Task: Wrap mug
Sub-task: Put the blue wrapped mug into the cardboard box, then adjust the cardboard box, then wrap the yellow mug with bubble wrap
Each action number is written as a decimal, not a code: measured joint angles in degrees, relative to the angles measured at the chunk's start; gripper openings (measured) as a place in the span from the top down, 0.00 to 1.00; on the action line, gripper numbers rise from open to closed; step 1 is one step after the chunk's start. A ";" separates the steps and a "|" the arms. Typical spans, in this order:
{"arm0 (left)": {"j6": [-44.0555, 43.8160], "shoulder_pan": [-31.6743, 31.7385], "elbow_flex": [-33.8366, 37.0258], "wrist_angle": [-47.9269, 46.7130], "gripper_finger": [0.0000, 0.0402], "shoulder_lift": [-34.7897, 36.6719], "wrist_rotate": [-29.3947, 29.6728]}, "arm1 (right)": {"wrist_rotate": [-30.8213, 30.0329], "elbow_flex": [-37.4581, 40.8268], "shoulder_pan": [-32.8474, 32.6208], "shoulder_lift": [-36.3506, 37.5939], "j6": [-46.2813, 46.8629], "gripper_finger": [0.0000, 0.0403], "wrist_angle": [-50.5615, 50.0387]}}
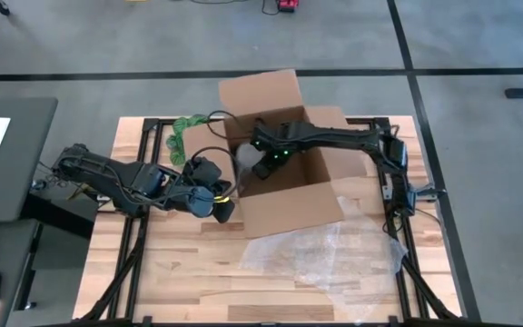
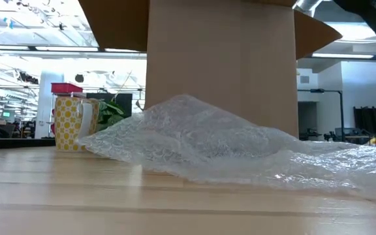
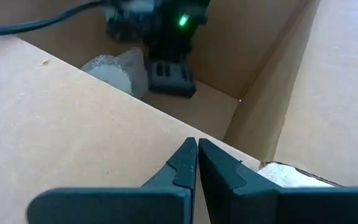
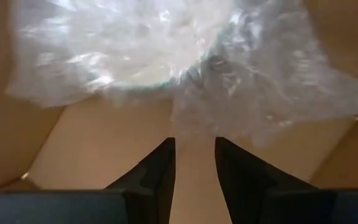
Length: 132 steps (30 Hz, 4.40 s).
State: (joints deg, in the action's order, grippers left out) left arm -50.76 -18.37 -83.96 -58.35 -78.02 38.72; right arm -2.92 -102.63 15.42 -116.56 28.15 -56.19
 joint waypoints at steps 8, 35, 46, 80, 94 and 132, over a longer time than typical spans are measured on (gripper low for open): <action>1.12 0.32 -0.01 -0.08 1.00 -0.60 2.03 | -0.04 0.00 -0.64 12.03 -3.57 0.75 -3.37; 19.89 15.19 2.56 8.35 1.00 -1.47 2.24 | -4.45 0.00 -18.97 22.66 -5.43 0.75 -11.32; 17.89 9.70 -9.42 1.72 1.00 -0.66 -2.79 | -7.91 -0.11 -10.83 17.93 -13.20 0.75 -10.39; -10.11 -13.81 -9.40 -8.63 1.00 -13.62 -22.58 | 6.36 17.15 -47.93 21.54 24.13 0.74 -7.30; -13.69 -19.20 -9.38 -8.76 1.00 -19.61 -27.64 | 16.35 37.06 -44.20 14.96 19.72 0.63 27.19; -1.83 -22.45 -9.40 -7.56 1.00 -18.16 -24.93 | 6.73 19.21 -43.39 15.29 -0.95 1.00 12.58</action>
State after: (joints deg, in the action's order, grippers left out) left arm -52.59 -40.82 -93.36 -65.91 -96.18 13.79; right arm 3.82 -83.42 -27.97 -101.26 27.20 -43.61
